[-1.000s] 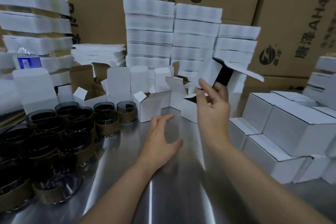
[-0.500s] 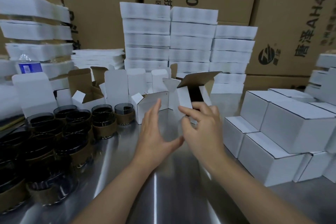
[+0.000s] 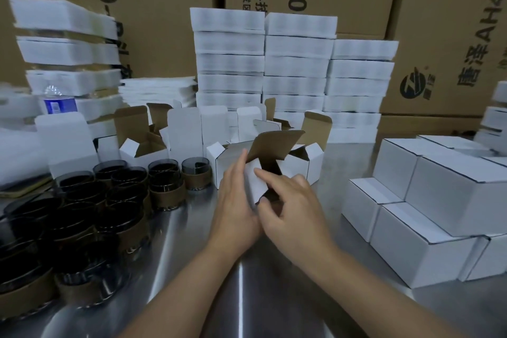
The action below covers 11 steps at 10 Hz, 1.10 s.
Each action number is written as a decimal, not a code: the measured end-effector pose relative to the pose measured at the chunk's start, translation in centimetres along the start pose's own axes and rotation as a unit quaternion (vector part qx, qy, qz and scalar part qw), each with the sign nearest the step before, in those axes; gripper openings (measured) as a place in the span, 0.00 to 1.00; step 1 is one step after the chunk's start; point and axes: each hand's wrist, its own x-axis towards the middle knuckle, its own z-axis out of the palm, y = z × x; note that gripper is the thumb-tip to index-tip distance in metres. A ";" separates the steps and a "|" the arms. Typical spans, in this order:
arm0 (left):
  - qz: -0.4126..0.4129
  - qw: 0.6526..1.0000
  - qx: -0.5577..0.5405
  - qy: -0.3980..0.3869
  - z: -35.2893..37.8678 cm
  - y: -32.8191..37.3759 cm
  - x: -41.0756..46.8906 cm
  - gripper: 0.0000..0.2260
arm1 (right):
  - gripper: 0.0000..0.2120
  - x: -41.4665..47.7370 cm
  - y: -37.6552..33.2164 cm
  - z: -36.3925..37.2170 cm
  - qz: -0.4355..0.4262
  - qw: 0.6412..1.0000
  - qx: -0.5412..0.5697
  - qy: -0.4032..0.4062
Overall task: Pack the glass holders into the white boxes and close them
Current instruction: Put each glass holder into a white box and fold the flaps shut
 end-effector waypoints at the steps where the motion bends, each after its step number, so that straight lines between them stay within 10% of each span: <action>1: 0.009 1.000 -0.017 -0.005 -0.1 0.2 -0.2 0.39 | 0.21 0.1 0.4 0.0 0.001 1.000 -0.022 -0.001; 5: -0.035 0.995 0.082 -0.054 0.1 0.2 -0.3 0.25 | 0.20 0.7 -0.4 0.1 -0.036 0.995 -0.050 0.080; 6: -0.257 0.937 0.224 -0.075 -1.0 -1.0 -1.2 0.19 | 0.19 -0.1 -4.5 1.0 -0.124 0.988 0.043 -0.086; 7: -0.215 0.976 0.042 0.020 1.1 -1.0 -1.1 0.25 | 0.23 -1.2 -8.5 2.5 -0.196 0.928 0.083 -0.307; 8: -0.068 0.995 0.003 -0.075 -1.0 0.5 -0.2 0.29 | 0.25 -1.5 -11.1 4.2 -0.197 0.902 0.055 -0.380; 11: -0.068 0.996 0.010 -0.049 -0.1 -0.6 0.2 0.32 | 0.11 -2.2 -11.1 5.7 -0.110 0.918 0.068 -0.374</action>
